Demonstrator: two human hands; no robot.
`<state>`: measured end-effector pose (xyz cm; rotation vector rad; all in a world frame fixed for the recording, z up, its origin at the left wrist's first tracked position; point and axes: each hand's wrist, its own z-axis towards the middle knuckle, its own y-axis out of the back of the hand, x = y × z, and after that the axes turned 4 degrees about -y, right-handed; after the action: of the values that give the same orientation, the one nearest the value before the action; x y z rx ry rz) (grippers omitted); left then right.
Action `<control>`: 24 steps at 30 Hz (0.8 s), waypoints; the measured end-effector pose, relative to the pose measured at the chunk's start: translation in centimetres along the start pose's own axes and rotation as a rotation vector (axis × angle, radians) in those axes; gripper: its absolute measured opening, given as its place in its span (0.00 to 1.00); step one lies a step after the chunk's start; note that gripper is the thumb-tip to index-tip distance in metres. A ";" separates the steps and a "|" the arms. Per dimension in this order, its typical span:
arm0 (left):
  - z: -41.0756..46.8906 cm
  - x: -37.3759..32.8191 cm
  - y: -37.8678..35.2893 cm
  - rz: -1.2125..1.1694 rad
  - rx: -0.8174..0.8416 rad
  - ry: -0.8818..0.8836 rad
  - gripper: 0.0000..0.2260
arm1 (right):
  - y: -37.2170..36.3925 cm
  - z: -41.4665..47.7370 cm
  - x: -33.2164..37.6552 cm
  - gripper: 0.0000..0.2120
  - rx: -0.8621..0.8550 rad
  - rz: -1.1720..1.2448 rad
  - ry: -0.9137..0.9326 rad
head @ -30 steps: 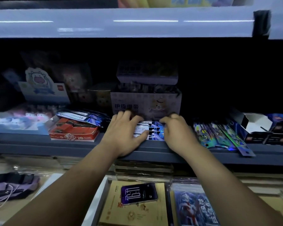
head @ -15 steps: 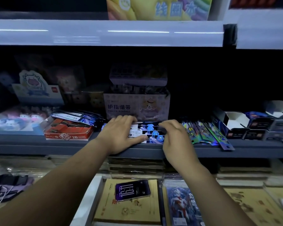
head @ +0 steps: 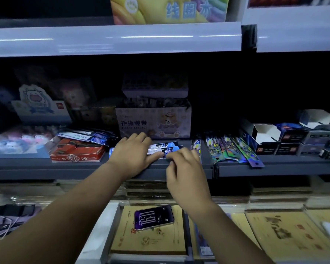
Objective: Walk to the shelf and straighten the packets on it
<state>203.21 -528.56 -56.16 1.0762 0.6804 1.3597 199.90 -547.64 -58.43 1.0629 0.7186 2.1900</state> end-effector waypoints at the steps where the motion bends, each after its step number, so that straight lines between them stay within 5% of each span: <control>1: 0.0 0.0 -0.1 0.026 0.003 -0.004 0.39 | -0.2 -0.1 0.0 0.13 0.015 0.007 -0.008; 14: -0.2 -0.6 1.7 0.011 0.134 0.049 0.37 | -0.1 0.1 -0.4 0.07 0.017 0.213 -0.068; 24: -1.9 -3.0 2.8 0.118 0.030 0.103 0.31 | -0.7 0.6 -0.1 0.03 -0.055 0.304 -0.136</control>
<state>199.90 -531.39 -54.93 1.0902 0.7241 1.5188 200.60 -547.12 -58.59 1.3513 0.4570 2.3443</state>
